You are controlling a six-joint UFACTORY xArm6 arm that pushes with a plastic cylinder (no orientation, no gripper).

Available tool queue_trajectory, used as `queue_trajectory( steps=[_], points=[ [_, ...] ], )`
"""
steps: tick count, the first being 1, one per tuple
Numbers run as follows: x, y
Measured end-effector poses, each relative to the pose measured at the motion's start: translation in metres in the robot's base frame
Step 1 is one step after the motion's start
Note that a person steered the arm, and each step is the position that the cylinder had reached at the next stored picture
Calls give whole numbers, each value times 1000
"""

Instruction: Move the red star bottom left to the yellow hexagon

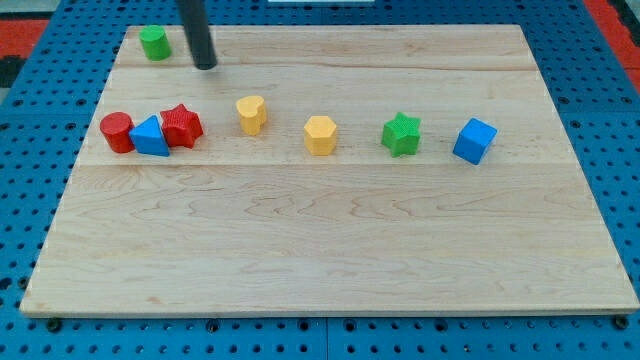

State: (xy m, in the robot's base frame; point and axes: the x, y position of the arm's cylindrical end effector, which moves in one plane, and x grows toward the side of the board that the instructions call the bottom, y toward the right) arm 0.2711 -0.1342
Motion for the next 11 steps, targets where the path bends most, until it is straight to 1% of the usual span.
queue_trajectory(
  steps=[1,3,5,6,7,8,9,11],
  points=[
    [14,40],
    [43,40],
    [50,40],
    [54,24],
    [54,-29],
    [80,-44],
    [117,-48],
    [177,-32]
  ],
)
